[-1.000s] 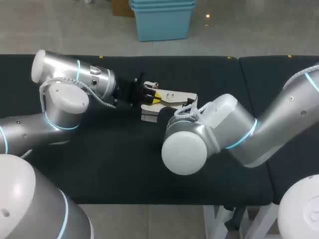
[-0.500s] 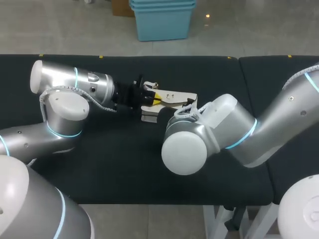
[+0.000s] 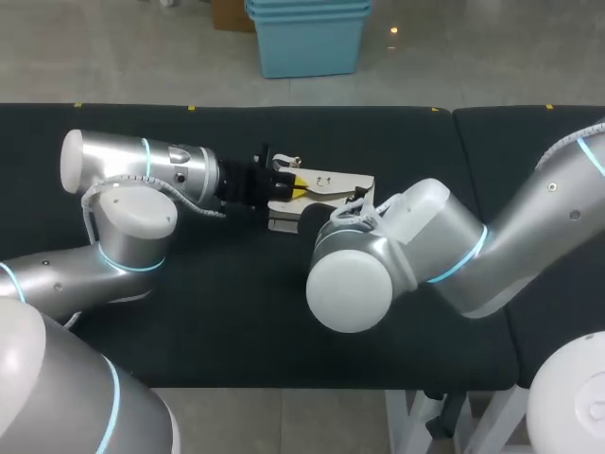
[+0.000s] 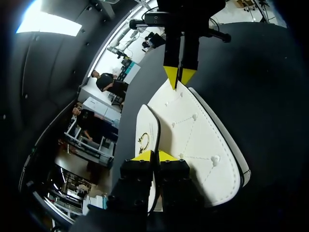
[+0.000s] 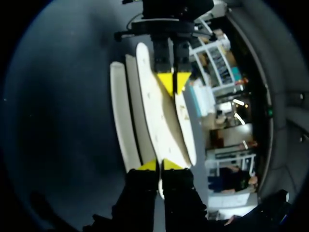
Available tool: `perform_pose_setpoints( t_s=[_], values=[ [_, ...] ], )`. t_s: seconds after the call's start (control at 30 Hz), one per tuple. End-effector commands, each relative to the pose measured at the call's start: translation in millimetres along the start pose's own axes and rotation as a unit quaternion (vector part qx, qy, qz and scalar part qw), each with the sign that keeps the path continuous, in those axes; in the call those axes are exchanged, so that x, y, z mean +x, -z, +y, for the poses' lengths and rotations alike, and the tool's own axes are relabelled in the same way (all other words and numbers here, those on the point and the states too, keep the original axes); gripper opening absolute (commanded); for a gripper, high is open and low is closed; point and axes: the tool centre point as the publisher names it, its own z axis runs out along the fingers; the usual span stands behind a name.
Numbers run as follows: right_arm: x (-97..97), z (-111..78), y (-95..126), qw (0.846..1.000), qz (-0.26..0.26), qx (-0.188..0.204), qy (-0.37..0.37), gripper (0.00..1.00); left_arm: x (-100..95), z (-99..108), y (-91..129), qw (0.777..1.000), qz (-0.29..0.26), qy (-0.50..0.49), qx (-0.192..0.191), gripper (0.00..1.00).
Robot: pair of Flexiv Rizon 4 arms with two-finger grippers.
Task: Pick up the bag, open it, inspect its contents, close it, and place it on the opposite side
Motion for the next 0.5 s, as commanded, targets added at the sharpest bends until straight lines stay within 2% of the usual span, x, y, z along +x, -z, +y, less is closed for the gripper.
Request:
perform_pose_setpoints(
  t_s=[0.03, 0.5],
  values=[
    [3.9, -3.6, -1, 0.999, -0.006, -0.044, -0.001, 0.0, 4.1, 0, -4, 1.0, 0.001, -0.007, 0.009, 0.0],
    [3.9, -3.6, -1, 0.999, -0.006, -0.044, -0.001, 0.0, 12.5, 4, 7, 0.999, 0.022, -0.027, 0.021, 0.0]
  ],
)
